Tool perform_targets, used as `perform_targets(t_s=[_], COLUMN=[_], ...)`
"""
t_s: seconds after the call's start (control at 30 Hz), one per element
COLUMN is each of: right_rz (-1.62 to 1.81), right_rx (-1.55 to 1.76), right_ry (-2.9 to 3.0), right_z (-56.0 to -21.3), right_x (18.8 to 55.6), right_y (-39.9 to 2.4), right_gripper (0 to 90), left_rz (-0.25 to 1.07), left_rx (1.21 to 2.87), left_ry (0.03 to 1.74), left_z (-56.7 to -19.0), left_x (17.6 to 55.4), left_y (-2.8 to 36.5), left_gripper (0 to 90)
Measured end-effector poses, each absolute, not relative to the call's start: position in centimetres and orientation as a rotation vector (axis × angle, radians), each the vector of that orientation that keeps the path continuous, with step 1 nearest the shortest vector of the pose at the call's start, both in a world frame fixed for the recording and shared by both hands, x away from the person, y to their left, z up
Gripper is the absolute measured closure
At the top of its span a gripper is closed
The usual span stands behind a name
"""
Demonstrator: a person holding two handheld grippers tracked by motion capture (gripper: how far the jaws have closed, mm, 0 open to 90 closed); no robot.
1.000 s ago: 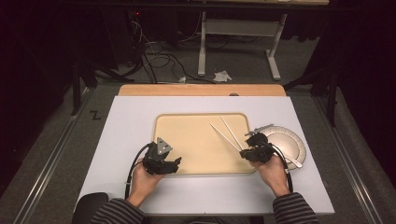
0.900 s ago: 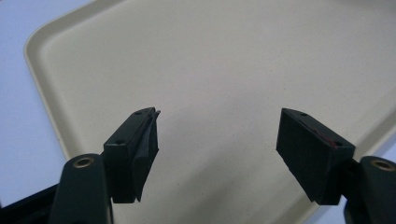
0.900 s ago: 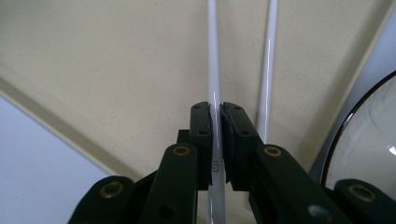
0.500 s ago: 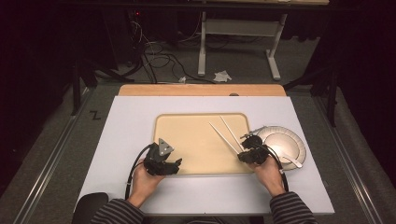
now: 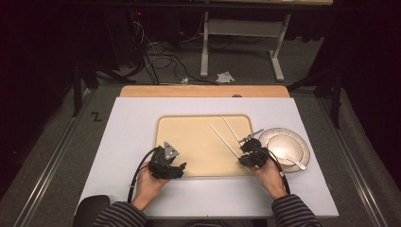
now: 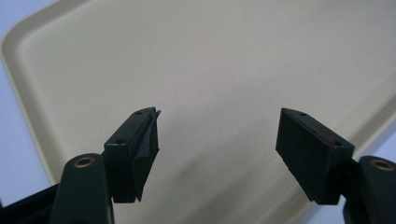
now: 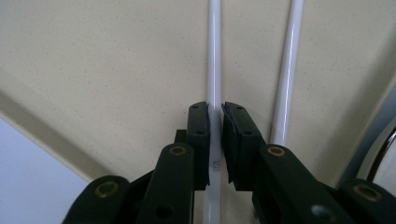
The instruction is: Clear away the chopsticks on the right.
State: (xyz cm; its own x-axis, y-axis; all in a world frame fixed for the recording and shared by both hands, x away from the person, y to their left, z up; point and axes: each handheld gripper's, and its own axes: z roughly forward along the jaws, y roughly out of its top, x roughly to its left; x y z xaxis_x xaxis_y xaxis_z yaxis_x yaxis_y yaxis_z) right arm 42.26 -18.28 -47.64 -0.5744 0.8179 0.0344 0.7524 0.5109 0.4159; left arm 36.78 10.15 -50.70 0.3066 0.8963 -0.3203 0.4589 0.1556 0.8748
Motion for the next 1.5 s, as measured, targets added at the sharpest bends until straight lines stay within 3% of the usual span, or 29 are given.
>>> perform_targets(t_s=[0.97,1.27,1.5], right_rz=[0.525,0.515,0.525], right_rx=[1.273,1.319,1.337], right_ry=[2.553,2.496,2.48], right_z=[-48.3,-48.3,-48.4], right_x=[42.3,42.5,42.5], right_y=[-17.2,-17.6,-17.9], right_gripper=[84.9,81.2,90.0], left_rz=[0.492,0.489,0.488], left_rx=[1.512,1.485,1.498], left_ry=[1.289,1.287,1.282], left_z=[-51.1,-50.9,-51.0], left_x=[36.4,36.3,36.1], left_y=[9.4,9.7,9.4], left_gripper=[30.2,30.2,30.2])
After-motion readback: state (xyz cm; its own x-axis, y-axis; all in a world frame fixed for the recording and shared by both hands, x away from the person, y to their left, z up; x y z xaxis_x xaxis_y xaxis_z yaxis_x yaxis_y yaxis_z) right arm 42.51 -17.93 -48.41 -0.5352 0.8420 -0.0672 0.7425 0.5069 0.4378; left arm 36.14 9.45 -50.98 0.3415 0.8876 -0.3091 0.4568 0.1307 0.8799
